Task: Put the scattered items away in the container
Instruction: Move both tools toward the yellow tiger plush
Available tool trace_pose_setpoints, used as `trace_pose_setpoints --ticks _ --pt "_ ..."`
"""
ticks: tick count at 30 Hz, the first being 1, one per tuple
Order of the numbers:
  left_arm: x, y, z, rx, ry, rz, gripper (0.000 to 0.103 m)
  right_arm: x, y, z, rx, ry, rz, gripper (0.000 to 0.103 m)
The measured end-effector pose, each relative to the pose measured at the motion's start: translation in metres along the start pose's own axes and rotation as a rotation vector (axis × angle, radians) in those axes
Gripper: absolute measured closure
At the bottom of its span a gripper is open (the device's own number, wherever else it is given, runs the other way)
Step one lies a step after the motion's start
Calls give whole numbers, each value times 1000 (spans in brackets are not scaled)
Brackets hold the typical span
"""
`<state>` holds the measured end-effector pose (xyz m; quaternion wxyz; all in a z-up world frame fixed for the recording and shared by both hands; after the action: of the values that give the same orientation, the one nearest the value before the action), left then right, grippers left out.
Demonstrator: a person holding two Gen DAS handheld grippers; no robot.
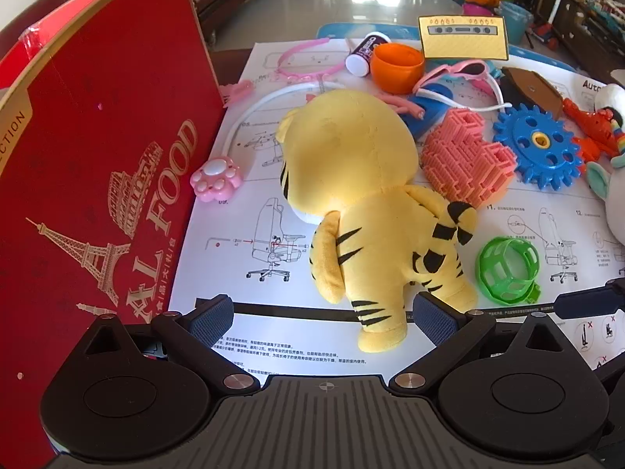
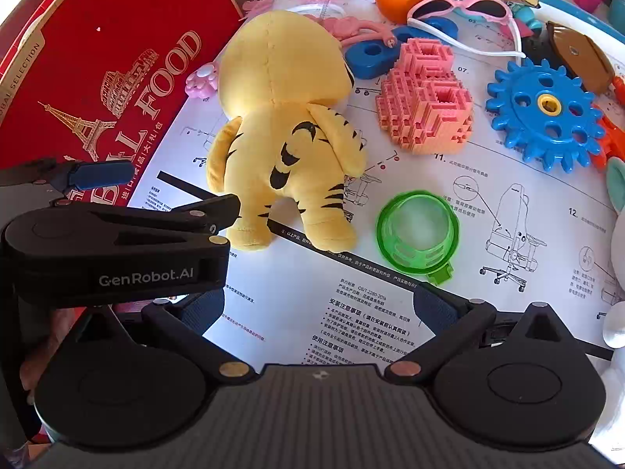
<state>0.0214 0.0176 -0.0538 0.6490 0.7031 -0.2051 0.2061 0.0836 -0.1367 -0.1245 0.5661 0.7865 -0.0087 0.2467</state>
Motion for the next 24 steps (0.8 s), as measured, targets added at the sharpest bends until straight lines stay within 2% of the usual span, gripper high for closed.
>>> trace_pose_setpoints --ticks 24 --pt "-3 -10 -2 44 -23 -17 0 0 3 28 -43 -68 25 0"
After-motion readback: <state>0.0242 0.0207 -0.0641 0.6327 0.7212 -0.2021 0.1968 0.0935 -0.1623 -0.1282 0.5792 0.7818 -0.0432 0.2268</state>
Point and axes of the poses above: each gripper's, at about its wrist camera, not at the fingertips, and y roughly against the way its jaws point, z to its right, x to its top, the point moved 6 cm from there along -y, roughly the way its jaws point, and after that the axes turned 8 degrees about z, right-handed, at the moved point
